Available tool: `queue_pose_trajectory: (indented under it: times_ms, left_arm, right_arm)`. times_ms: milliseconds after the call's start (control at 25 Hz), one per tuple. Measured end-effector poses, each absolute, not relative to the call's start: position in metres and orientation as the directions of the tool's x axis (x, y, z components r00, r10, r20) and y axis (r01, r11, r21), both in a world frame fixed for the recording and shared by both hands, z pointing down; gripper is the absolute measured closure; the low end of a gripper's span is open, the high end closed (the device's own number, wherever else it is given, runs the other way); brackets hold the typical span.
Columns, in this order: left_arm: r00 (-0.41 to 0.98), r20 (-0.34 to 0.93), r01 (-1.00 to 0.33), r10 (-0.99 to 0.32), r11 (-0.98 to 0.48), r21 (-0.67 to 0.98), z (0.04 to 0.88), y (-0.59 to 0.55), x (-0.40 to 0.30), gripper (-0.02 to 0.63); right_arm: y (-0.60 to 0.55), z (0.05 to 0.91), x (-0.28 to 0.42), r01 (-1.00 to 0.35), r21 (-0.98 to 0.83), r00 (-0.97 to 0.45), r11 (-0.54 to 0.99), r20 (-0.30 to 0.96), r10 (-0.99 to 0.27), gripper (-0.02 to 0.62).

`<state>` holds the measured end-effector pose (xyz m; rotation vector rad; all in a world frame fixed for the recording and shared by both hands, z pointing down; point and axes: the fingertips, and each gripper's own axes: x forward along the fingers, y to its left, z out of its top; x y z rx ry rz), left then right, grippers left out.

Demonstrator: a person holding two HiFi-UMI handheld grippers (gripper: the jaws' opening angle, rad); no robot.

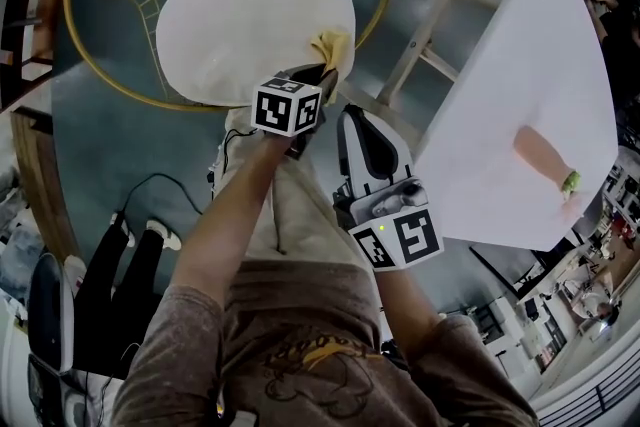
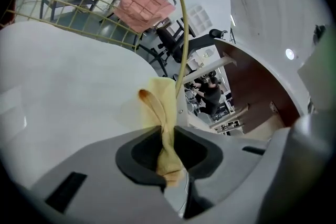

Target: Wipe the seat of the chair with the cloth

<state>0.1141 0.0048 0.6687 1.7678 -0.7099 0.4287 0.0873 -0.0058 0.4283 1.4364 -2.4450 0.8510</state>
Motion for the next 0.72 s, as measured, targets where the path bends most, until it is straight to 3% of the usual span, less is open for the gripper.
queue_pose_trajectory:
  times_ms: [720]
  left_arm:
    - [0.835,0.505,-0.547,-0.217,-0.241,0.802,0.646,0.006,0.139,0.531]
  right_arm:
    - [-0.002,0.425,0.086,-0.853,-0.379,-0.504,0.358,0.422,-0.754,0.568]
